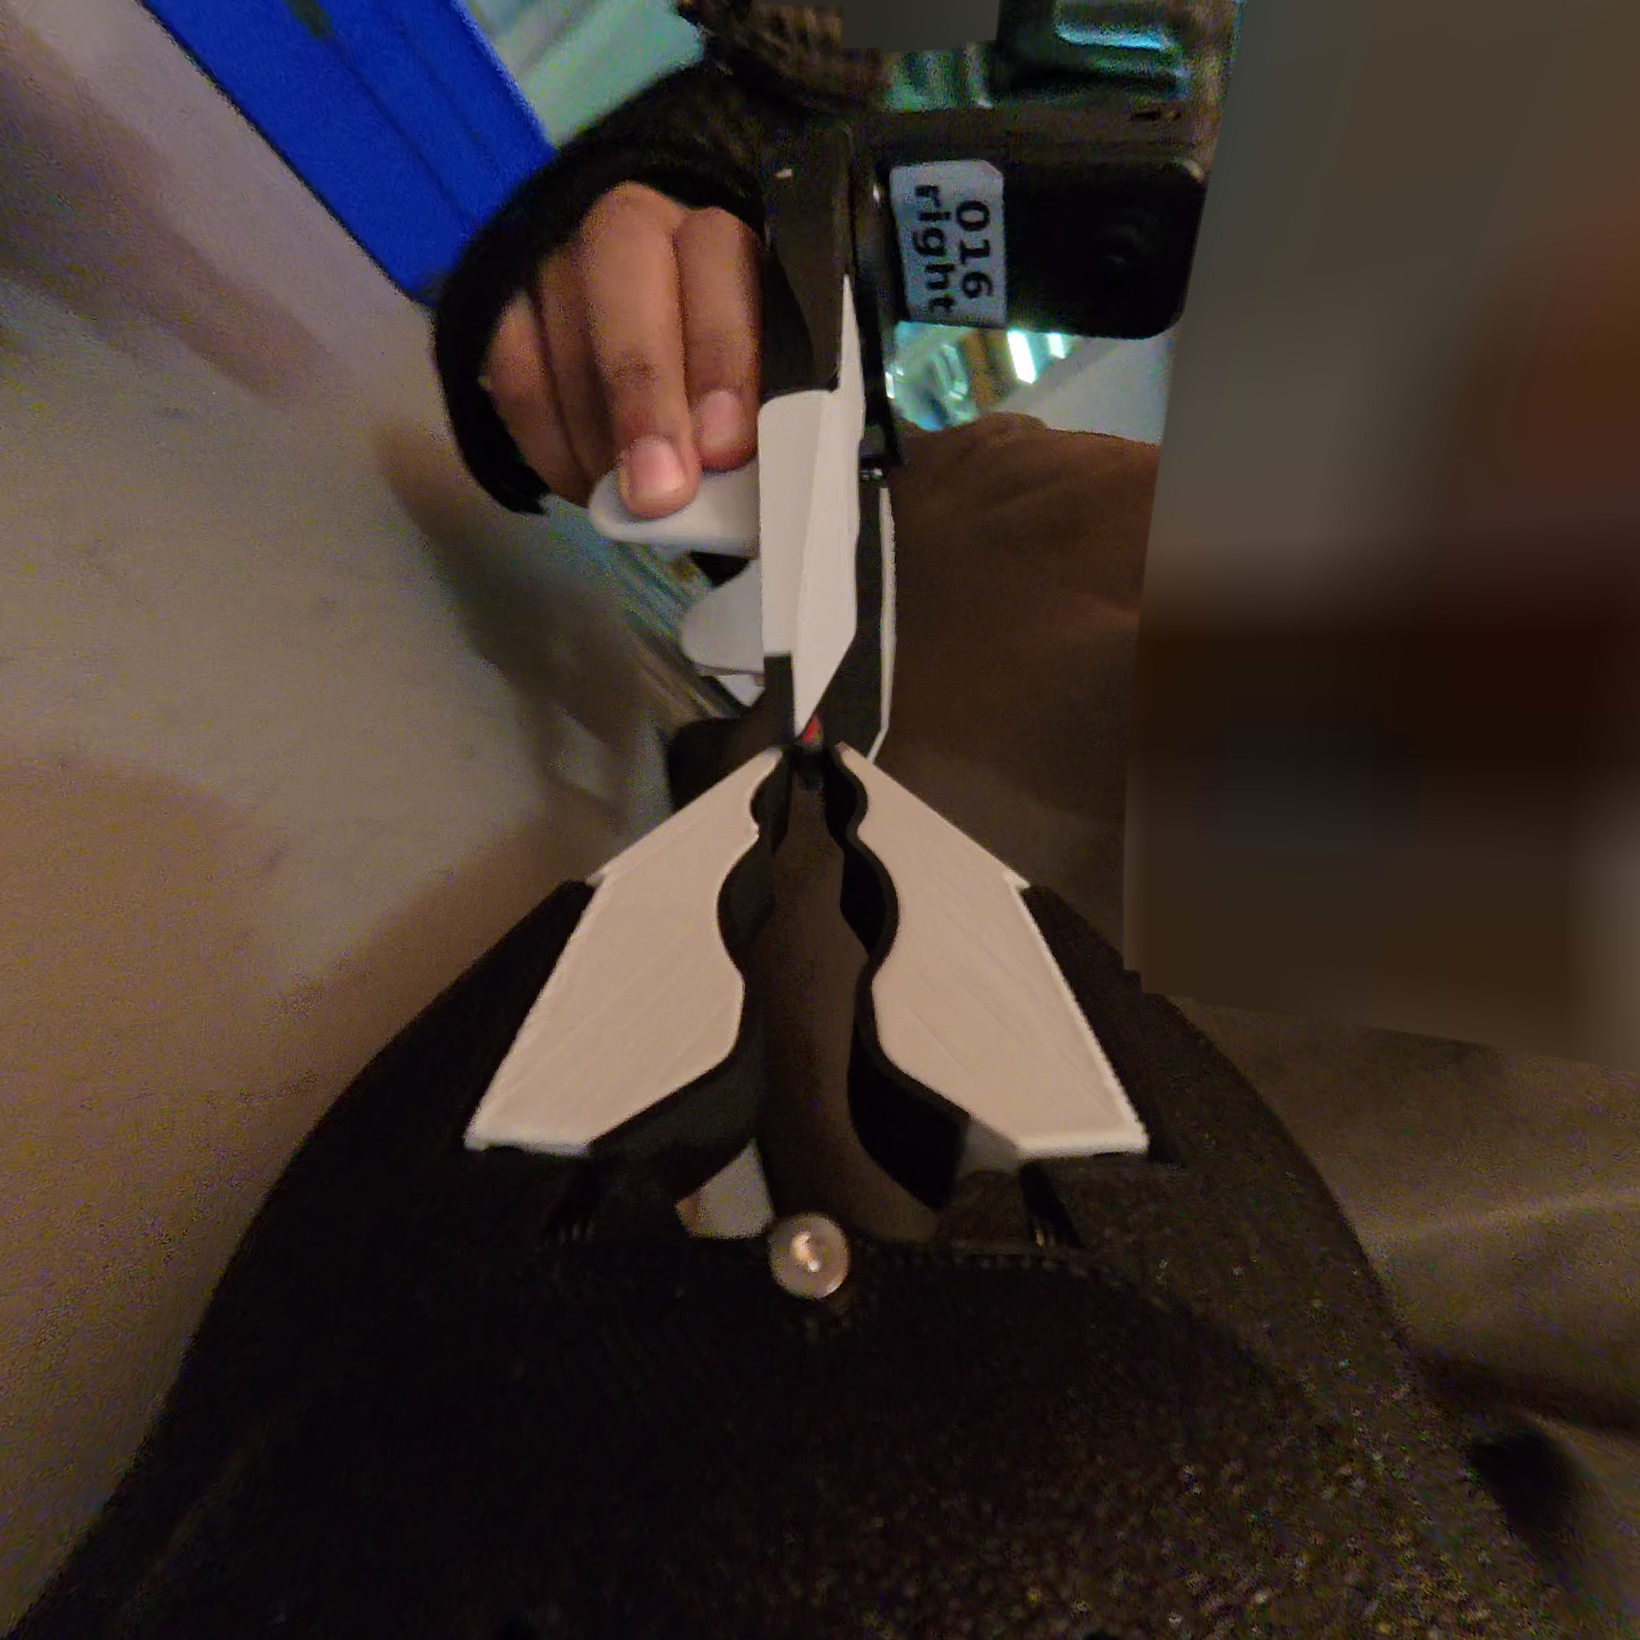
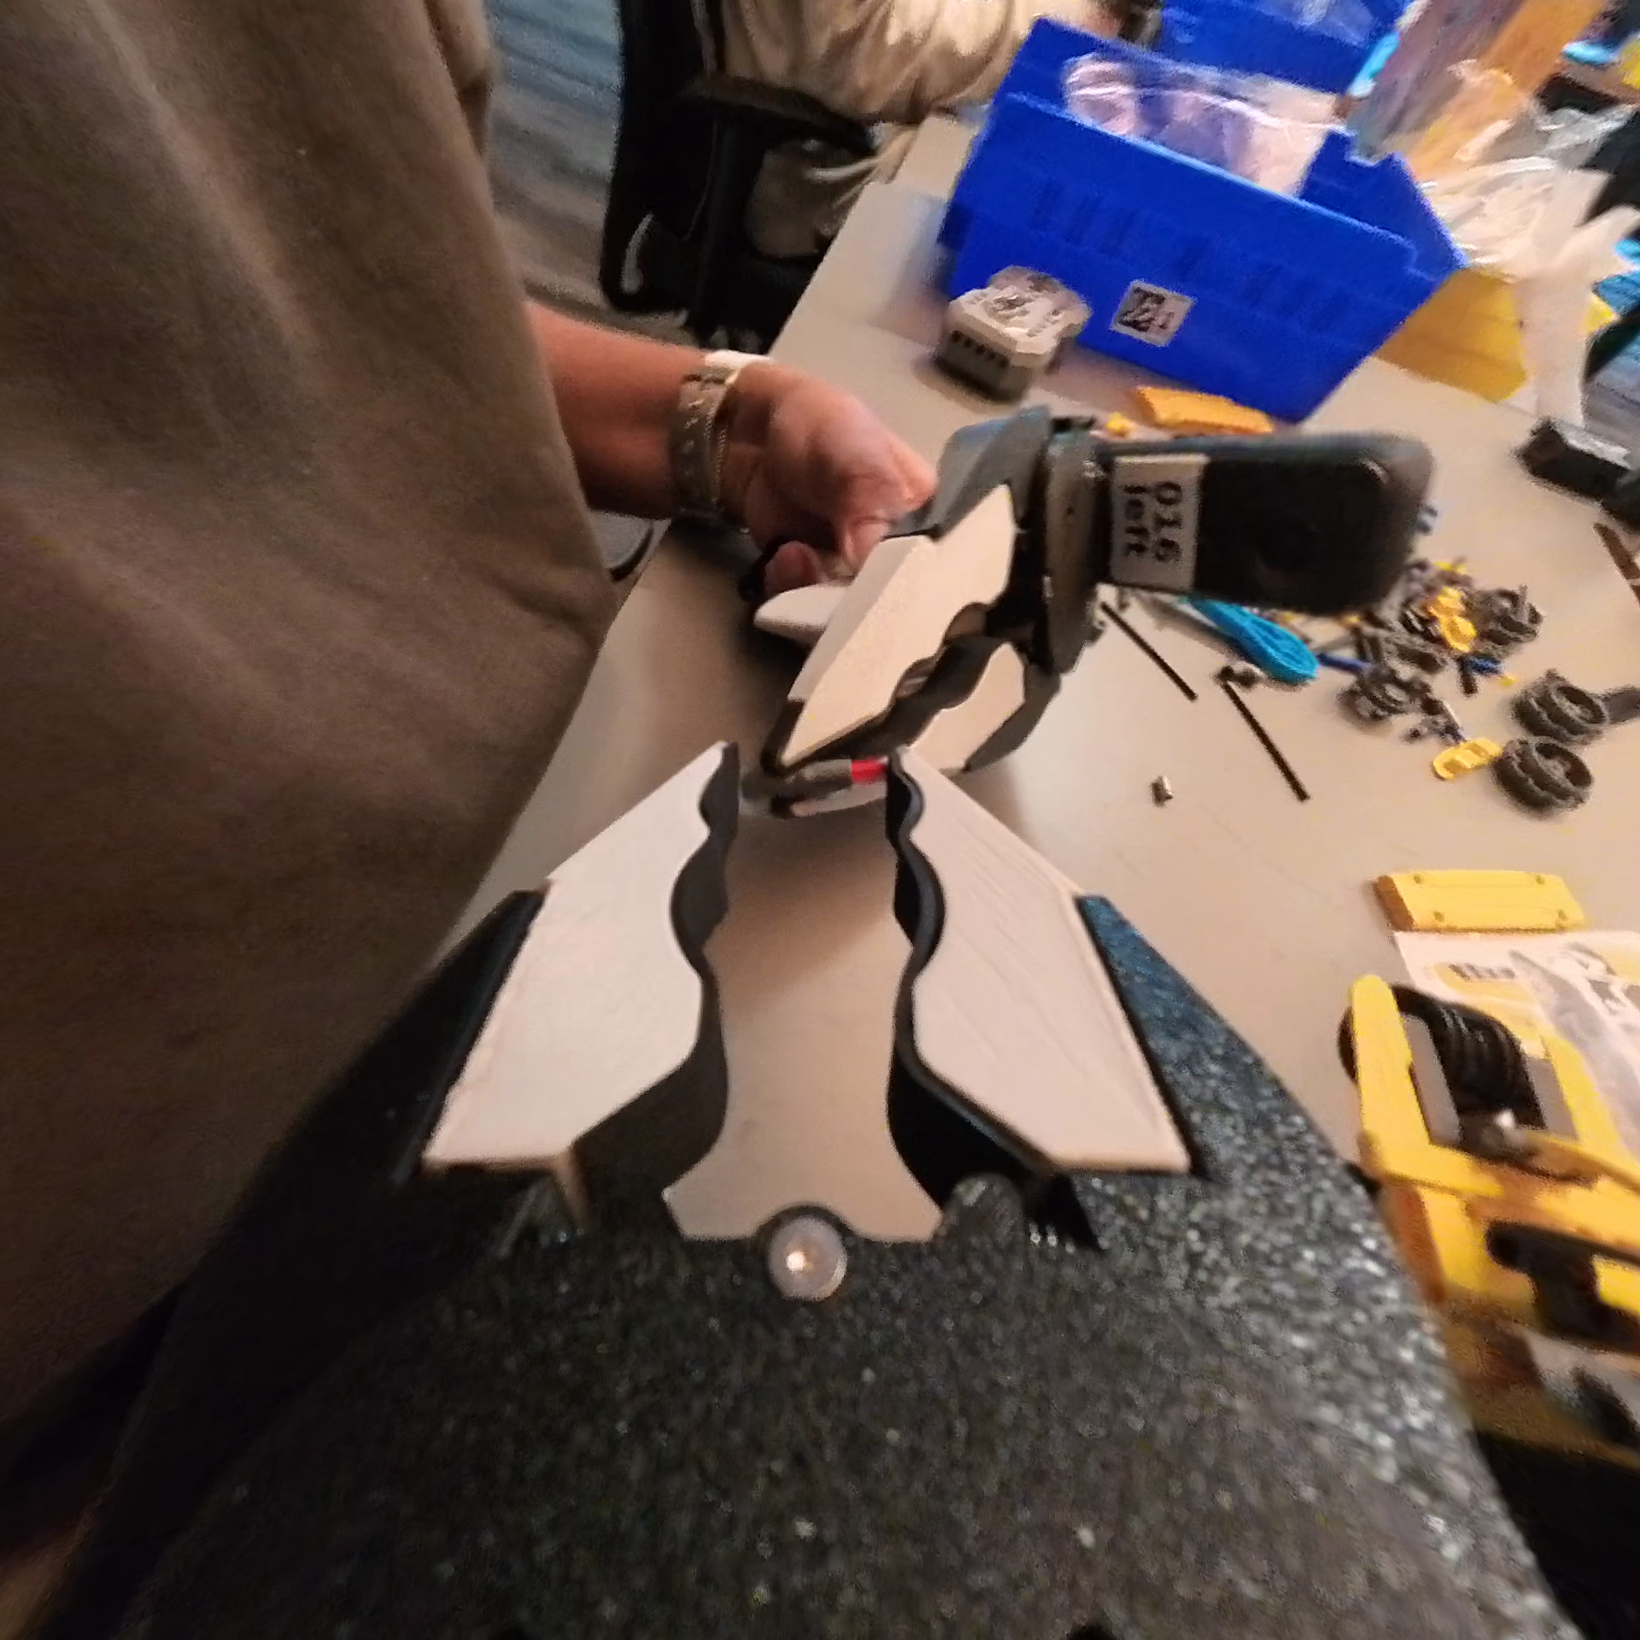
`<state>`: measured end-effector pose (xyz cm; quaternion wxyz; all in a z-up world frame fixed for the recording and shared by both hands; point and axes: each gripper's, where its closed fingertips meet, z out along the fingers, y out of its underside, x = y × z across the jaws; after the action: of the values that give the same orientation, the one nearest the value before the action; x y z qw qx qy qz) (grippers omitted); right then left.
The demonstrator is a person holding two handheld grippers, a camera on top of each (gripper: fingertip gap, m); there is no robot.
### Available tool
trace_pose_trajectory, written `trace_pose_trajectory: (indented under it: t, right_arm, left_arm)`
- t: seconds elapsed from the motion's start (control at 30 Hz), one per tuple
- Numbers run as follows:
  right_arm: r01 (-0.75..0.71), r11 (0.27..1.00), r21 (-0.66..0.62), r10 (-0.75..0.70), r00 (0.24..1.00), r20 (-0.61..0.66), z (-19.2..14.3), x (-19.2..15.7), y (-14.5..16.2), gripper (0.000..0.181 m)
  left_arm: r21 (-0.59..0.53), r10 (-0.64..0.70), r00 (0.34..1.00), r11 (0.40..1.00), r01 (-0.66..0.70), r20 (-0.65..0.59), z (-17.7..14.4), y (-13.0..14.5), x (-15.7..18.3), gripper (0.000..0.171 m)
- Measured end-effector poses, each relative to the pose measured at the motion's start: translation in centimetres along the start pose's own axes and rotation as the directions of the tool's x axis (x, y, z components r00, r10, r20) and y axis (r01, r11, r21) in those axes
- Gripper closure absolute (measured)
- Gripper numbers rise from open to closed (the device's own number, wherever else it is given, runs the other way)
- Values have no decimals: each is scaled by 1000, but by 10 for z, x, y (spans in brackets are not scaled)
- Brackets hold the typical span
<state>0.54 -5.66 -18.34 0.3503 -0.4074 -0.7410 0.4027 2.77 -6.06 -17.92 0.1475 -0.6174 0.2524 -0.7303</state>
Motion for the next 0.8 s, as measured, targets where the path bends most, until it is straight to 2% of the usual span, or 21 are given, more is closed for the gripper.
trace_pose_trajectory:
  t: [0.1,0.17,0.23,0.33,0.4,0.5,0.63,0.8]
  right_arm:
    - [-116,993,36,119,991,-66,-9,19,8,124]
    - [-189,979,71,196,974,-111,-17,32,14,123]
    - [-234,967,96,248,954,-170,-23,44,22,123]
    - [-254,963,89,269,931,-246,-24,51,39,124]
    - [-254,966,58,260,926,-274,-20,51,49,126]
    - [-222,975,9,215,932,-291,-15,48,53,128]
    - [-218,974,-55,190,931,-312,-9,48,61,128]
    - [-216,972,-92,176,929,-327,-6,49,65,128]
  left_arm:
    - [47,47,985,997,-56,166,-11,-9,-18,169]
    - [46,104,943,991,-124,317,-20,-15,-31,168]
    - [24,162,863,980,-198,479,-31,-23,-44,168]
    - [-90,252,692,961,-262,677,-46,-28,-65,167]
    - [-149,292,619,950,-274,729,-49,-30,-74,167]
    - [-202,329,548,939,-279,769,-49,-32,-85,167]
    - [-338,407,412,912,-232,816,-55,-22,-106,166]
    - [-337,401,427,916,-220,811,-52,-18,-107,165]
